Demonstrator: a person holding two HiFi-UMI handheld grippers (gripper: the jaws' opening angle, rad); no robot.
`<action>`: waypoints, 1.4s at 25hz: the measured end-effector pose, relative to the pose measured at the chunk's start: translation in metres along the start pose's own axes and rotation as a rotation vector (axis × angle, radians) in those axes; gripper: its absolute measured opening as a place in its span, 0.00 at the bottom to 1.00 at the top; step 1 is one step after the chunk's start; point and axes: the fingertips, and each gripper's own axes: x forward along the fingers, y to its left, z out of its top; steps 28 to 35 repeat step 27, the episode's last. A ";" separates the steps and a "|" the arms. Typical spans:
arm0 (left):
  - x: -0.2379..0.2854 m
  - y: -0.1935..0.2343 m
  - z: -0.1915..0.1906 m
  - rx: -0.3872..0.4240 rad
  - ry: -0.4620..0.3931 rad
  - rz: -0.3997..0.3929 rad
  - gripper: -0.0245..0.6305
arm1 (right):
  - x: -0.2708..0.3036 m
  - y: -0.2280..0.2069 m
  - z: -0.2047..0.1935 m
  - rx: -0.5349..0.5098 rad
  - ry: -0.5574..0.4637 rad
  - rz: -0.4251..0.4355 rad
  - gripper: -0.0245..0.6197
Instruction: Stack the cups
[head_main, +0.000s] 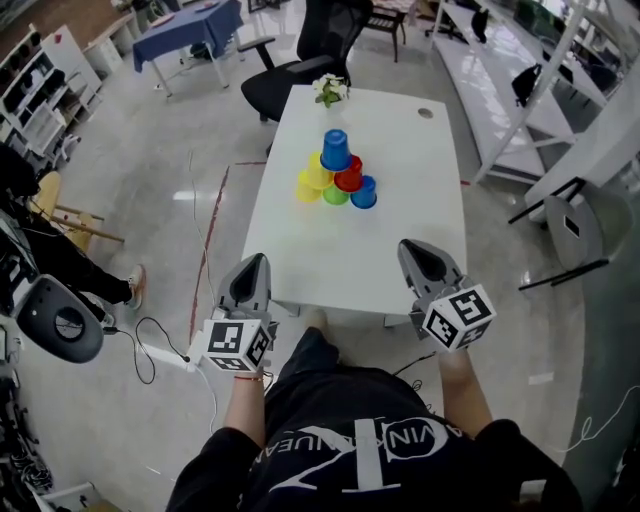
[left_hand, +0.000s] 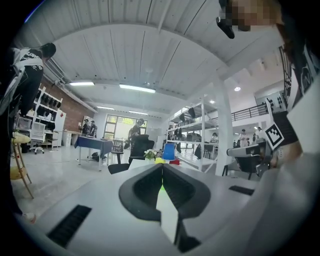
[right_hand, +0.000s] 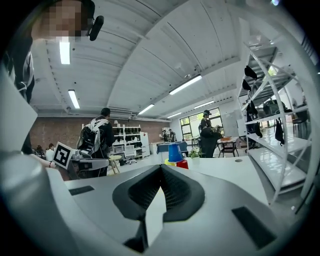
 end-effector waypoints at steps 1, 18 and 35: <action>-0.002 0.000 0.000 0.002 -0.003 0.004 0.04 | -0.003 -0.001 0.000 0.001 -0.008 -0.011 0.05; -0.016 0.000 0.006 0.050 -0.030 0.049 0.04 | -0.020 0.002 0.002 -0.021 -0.055 -0.013 0.05; -0.014 0.001 0.012 0.057 -0.027 0.064 0.04 | -0.017 0.002 0.002 0.001 -0.058 0.000 0.05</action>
